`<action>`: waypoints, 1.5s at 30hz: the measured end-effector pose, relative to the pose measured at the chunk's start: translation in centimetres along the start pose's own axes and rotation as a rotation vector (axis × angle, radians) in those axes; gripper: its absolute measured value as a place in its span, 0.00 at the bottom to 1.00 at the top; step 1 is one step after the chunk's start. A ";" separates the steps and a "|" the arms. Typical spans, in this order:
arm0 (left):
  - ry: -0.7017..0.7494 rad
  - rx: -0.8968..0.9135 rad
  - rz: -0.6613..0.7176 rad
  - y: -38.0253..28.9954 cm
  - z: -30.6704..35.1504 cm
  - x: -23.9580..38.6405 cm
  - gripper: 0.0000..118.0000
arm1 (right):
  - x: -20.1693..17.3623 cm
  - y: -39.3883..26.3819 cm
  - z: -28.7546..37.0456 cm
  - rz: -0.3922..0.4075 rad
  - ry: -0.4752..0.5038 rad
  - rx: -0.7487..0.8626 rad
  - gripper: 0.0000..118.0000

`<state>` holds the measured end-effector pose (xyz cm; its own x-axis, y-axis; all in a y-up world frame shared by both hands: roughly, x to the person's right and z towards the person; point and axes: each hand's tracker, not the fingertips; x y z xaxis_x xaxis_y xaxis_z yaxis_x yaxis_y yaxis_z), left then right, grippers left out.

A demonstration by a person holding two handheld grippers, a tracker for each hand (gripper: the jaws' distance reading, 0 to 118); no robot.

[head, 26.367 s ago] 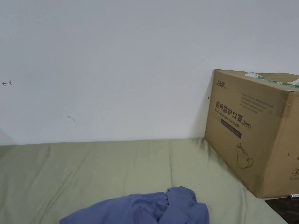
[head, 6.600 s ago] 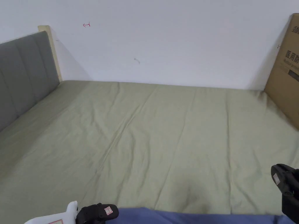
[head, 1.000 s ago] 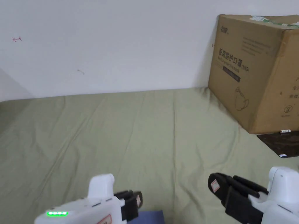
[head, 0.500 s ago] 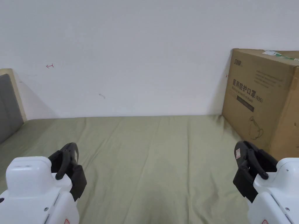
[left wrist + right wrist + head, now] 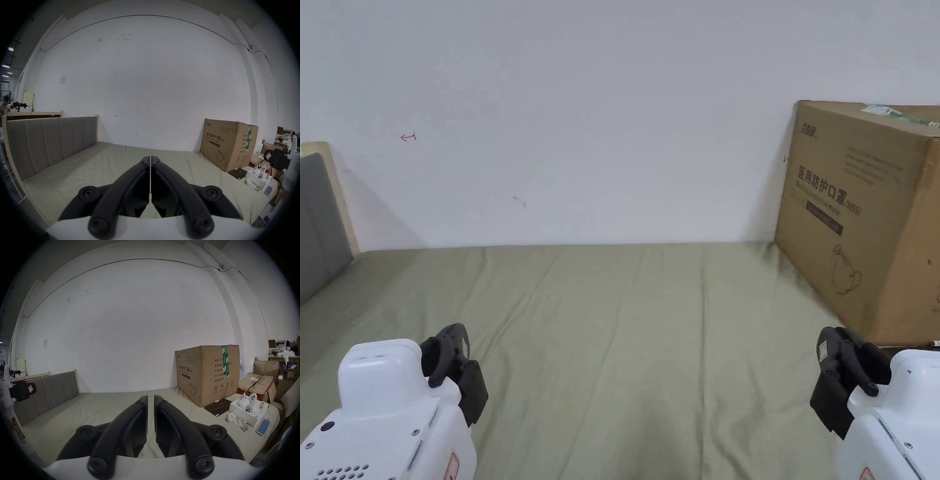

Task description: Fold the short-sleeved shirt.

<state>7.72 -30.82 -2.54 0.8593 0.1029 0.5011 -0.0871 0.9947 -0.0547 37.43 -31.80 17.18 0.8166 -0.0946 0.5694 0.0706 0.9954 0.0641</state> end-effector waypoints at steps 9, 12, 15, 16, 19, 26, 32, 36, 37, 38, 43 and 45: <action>-0.086 -0.229 -0.009 -0.8 -0.2 -2.4 0.01 | -1.0 -6.6 -6.0 -0.322 0.530 -0.676 0.06; -0.054 -0.316 -0.053 -2.6 -0.3 -3.8 0.01 | -2.7 -12.5 -8.5 -0.270 0.431 -0.886 0.06; -0.045 -0.434 -0.026 -4.9 -0.8 -5.2 0.01 | -4.3 -17.4 -10.5 -0.214 0.453 -1.080 0.06; -0.054 -0.474 -0.001 -5.6 -1.1 -5.7 0.01 | -4.7 -18.7 -11.0 -0.199 0.450 -1.139 0.06; -0.132 -0.654 0.159 -8.2 -3.1 -7.8 0.01 | -5.0 -21.7 -11.2 -0.146 0.440 -1.227 0.06; -0.438 -1.022 0.793 -18.2 -9.5 -13.9 0.54 | -2.8 -21.6 -11.1 -0.314 0.435 -1.232 0.06; -0.606 -1.121 1.020 -26.0 -12.4 -14.5 0.98 | -3.6 -21.4 -10.9 -0.256 0.433 -1.221 0.06; -0.834 -1.056 1.110 -28.5 -13.6 -11.4 0.98 | -3.5 -21.7 -10.9 -0.269 0.422 -1.216 0.06; -0.866 -1.063 1.104 -29.1 -14.1 -10.4 0.98 | -3.4 -21.8 -10.9 -0.280 0.420 -1.215 0.06; -0.903 -1.082 1.101 -30.3 -14.4 -10.0 0.98 | -3.3 -21.9 -10.9 -0.290 0.419 -1.214 0.06; -0.955 -1.060 1.165 -32.3 -15.0 -9.2 0.93 | -3.0 -22.2 -11.0 -0.316 0.416 -1.215 0.06; -0.810 -1.125 1.043 -32.5 -15.1 -10.0 0.41 | -2.9 -22.3 -10.9 -0.324 0.415 -1.209 0.06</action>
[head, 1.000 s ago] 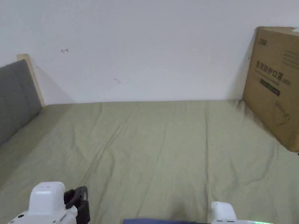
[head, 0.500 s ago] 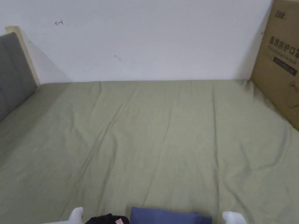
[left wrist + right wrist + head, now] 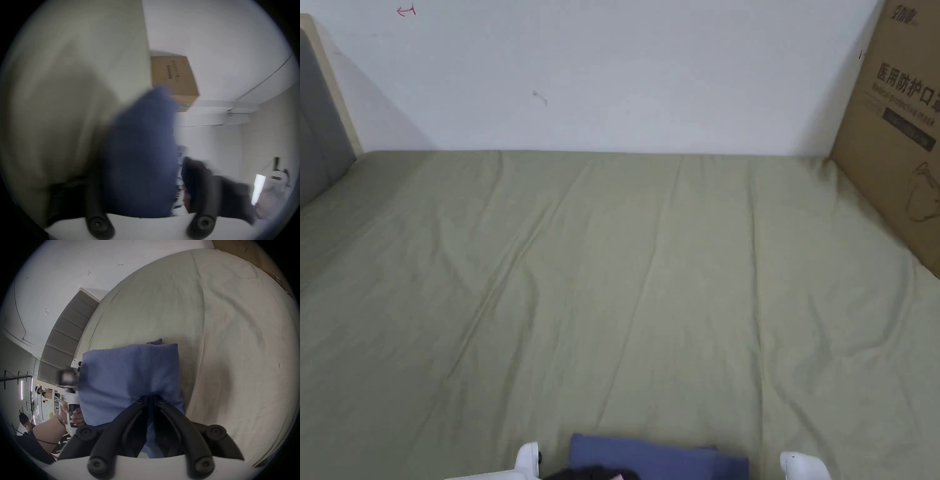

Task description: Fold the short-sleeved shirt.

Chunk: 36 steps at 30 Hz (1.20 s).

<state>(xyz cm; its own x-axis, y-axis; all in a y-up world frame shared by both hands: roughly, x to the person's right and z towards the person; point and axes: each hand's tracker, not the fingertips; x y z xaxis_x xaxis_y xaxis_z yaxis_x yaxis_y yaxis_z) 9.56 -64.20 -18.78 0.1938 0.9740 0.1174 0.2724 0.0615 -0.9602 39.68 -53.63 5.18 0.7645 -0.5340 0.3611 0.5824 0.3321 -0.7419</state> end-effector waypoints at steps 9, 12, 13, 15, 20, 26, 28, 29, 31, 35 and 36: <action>0.205 0.016 -0.235 -1.0 1.6 7.3 0.17 | -1.6 -0.5 2.4 0.041 -0.032 0.065 0.06; 0.219 0.034 -0.290 -0.4 5.3 10.4 0.17 | -2.8 -0.6 5.0 0.078 0.010 0.109 0.06; 0.236 0.040 -0.293 0.2 6.9 11.3 0.17 | -3.3 -0.6 5.9 0.087 0.019 0.125 0.06; 0.333 0.069 -0.301 1.4 10.9 12.3 0.17 | -4.0 -0.6 7.4 0.106 0.023 0.152 0.06; 0.601 0.132 -0.256 5.6 21.7 12.4 0.17 | -5.4 -0.8 9.1 0.142 -0.008 0.179 0.06; 0.866 0.198 -0.214 9.1 31.6 11.7 0.17 | -6.1 -0.9 8.1 0.148 -0.057 0.141 0.06; 0.911 0.196 -0.206 9.9 33.7 11.7 0.17 | -6.4 -1.0 7.6 0.150 -0.069 0.126 0.06; 0.946 0.203 -0.202 10.0 34.4 11.7 0.17 | -6.5 -1.0 7.4 0.153 -0.068 0.121 0.06; 1.072 0.243 -0.214 10.2 35.7 12.2 0.47 | -6.8 -1.0 7.1 0.160 -0.065 0.112 0.06; 1.119 0.351 -0.195 10.2 38.6 13.2 0.95 | -7.3 -0.8 6.6 0.174 -0.056 0.108 0.06; 1.111 0.380 -0.171 10.0 39.1 13.5 0.95 | -7.3 -0.8 6.5 0.175 -0.052 0.106 0.06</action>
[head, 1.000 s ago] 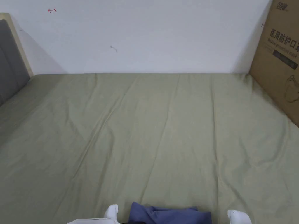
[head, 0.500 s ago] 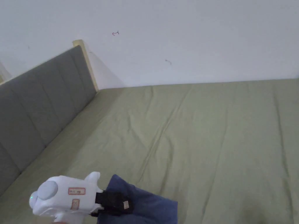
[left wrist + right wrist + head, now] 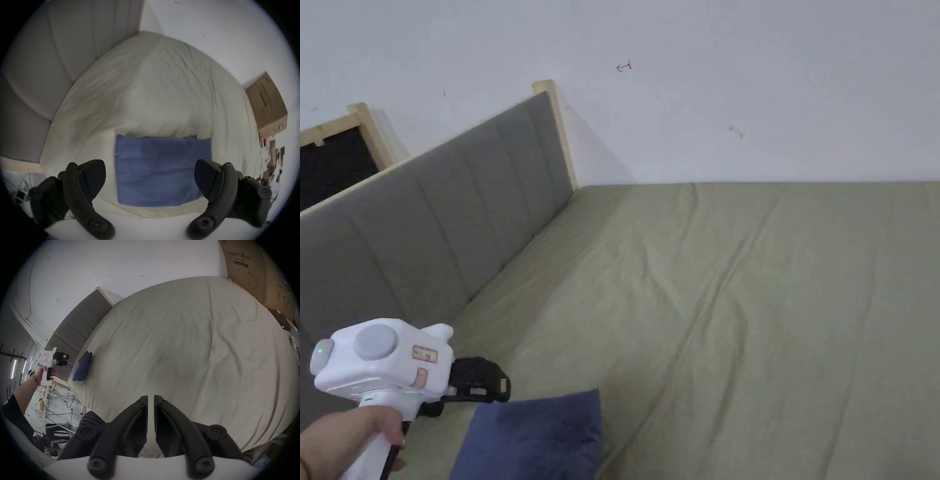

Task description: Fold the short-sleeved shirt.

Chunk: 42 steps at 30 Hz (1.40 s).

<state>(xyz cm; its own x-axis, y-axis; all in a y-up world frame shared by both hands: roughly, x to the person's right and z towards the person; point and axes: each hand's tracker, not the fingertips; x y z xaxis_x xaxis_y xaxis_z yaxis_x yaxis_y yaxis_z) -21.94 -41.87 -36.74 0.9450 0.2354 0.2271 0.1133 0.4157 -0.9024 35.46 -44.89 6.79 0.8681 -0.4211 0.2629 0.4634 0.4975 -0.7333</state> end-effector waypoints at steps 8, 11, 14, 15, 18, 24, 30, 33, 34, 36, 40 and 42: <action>-0.113 0.024 0.008 -3.1 1.9 4.9 0.96 | 0.4 0.3 1.1 0.003 0.010 0.023 0.06; -0.195 -0.028 -0.084 -4.7 0.4 9.3 0.86 | 0.7 0.5 2.0 0.005 0.002 0.039 0.06; -0.287 -0.048 -0.178 -8.0 -0.6 16.6 0.07 | 0.7 0.8 3.1 0.026 -0.029 0.057 0.06; -0.315 -0.058 -0.203 -9.0 -0.8 18.9 0.03 | 0.7 1.0 3.5 0.031 -0.041 0.058 0.06; -0.437 -0.023 -0.291 -12.7 -0.2 27.0 0.03 | 0.6 1.4 5.1 0.048 -0.064 0.081 0.06; -0.409 0.484 -0.391 -17.9 6.8 37.3 0.03 | -1.2 2.5 10.3 0.141 -0.079 0.358 0.06; -0.291 0.960 -0.428 -20.2 12.9 42.6 0.03 | -3.3 2.8 15.0 0.219 -0.159 0.806 0.06; -0.239 1.045 -0.460 -21.0 13.6 43.9 0.03 | -3.8 2.7 16.4 0.233 -0.219 0.995 0.06; -0.238 1.055 -0.451 -21.4 13.7 44.0 0.03 | -3.8 2.9 16.3 0.234 -0.248 1.038 0.06; -0.235 1.055 -0.433 -22.2 13.8 44.0 0.03 | -3.5 3.1 16.4 0.218 -0.279 1.066 0.06; -0.212 1.062 -0.434 -22.5 13.5 44.4 0.03 | -2.8 3.5 16.2 0.173 -0.351 1.073 0.06; -0.237 1.054 -0.423 -22.5 13.5 44.1 0.03 | -2.4 3.4 16.1 0.166 -0.360 1.086 0.12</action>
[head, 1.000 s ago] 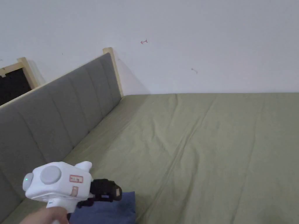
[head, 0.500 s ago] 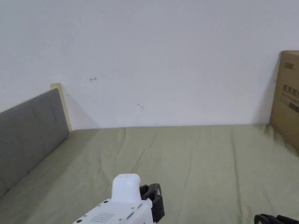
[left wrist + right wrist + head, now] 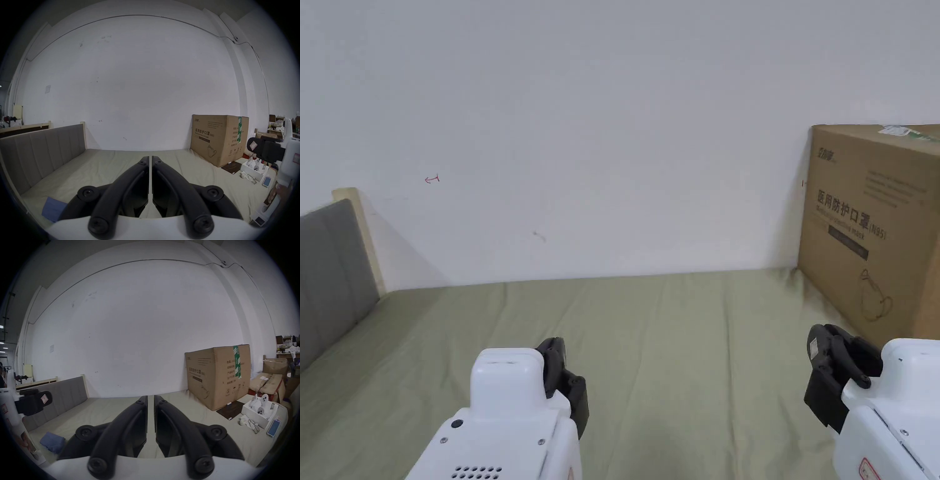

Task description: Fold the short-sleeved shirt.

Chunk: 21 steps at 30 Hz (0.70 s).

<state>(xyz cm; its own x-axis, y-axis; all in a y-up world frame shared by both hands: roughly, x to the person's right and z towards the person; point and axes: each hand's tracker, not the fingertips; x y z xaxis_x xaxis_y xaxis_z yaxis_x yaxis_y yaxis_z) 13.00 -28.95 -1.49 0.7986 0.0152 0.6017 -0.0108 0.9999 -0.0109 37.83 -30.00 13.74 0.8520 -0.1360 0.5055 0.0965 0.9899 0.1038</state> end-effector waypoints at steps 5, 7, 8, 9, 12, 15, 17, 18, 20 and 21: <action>-0.008 -0.010 0.036 -0.3 -0.2 -0.4 0.92 | 0.2 -0.5 0.0 0.023 -0.022 -0.022 0.88; 0.001 -0.038 0.036 -0.4 -0.7 -0.2 0.97 | 0.2 -0.7 0.1 0.036 -0.020 -0.040 0.89; 0.021 -0.002 0.034 -0.8 -0.2 -0.3 1.00 | 0.2 -0.8 -0.2 0.046 -0.001 -0.075 0.90; 0.010 -0.012 0.032 -0.9 -0.1 -0.1 1.00 | 0.2 -0.9 -0.4 0.051 0.011 -0.106 0.93; 0.027 -0.007 -0.008 -0.8 -0.1 0.4 1.00 | 0.2 -1.4 -0.4 0.062 -0.007 -0.101 0.96; 0.050 -0.025 -0.023 -0.8 -0.4 0.4 1.00 | 0.4 -1.6 -0.2 0.053 -0.027 -0.073 0.96; 0.044 -0.023 -0.024 -0.9 -0.2 0.3 1.00 | 0.5 -1.4 -0.1 0.042 -0.039 -0.061 0.98; 0.045 -0.021 -0.024 -1.0 -0.2 0.3 1.00 | 0.6 -1.4 -0.1 0.041 -0.041 -0.058 0.99; 0.056 -0.025 -0.017 -0.7 -0.3 0.0 1.00 | 0.5 -1.1 0.1 0.050 -0.045 -0.051 0.99; 0.057 -0.025 -0.005 -0.7 -0.3 0.0 1.00 | 0.5 -1.0 0.1 0.057 -0.043 -0.048 0.99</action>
<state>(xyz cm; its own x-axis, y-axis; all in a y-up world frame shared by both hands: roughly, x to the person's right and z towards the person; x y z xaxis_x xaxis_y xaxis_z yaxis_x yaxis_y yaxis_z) 13.18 -29.67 -1.78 0.8315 0.0089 0.5554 0.0080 0.9996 -0.0281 38.11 -31.07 13.98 0.8342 -0.0795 0.5458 0.0734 0.9968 0.0330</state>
